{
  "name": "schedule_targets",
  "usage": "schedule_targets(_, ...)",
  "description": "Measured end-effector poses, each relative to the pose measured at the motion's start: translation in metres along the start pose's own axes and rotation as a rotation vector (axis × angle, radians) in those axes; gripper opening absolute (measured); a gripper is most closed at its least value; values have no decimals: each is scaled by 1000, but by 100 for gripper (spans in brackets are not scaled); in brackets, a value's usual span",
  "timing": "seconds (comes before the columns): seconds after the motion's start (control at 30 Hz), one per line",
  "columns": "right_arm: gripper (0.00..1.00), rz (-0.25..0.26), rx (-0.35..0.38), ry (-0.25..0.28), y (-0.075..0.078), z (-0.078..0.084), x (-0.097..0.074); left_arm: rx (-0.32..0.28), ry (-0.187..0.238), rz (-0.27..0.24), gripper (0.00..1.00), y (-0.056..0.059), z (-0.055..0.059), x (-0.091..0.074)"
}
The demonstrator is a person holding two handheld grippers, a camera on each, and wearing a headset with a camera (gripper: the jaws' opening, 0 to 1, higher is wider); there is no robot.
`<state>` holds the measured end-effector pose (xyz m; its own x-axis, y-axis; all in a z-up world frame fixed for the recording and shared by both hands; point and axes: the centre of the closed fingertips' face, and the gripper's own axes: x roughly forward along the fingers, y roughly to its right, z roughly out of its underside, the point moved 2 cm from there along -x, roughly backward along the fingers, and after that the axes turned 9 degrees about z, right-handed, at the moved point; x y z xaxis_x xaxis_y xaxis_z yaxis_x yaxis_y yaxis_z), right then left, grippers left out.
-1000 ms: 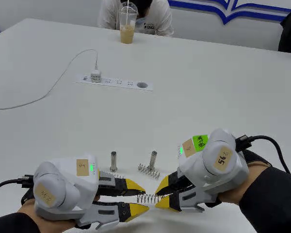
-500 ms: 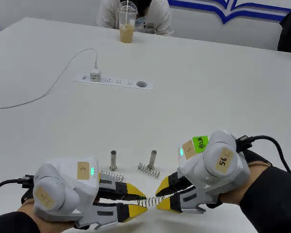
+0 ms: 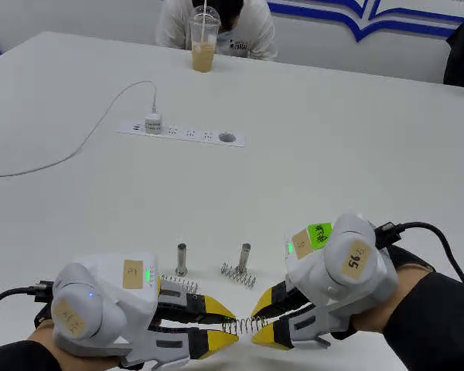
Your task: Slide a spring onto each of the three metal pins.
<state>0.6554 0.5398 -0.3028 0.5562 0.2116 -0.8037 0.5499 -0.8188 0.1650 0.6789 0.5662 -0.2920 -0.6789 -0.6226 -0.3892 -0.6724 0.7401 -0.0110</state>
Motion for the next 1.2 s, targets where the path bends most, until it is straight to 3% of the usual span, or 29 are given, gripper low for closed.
schedule_targets(0.3,12,8,10,26,1,-4,-6,-9,-1,-2,10,0,1,0)
schedule_targets(0.5,12,0,54,74,3,-15,-13,-18,-1,-8,10,-2,2,-1)
schedule_targets(1.2,12,3,40,139,0,-48,-15,-39,19,-16,10,-4,3,0)
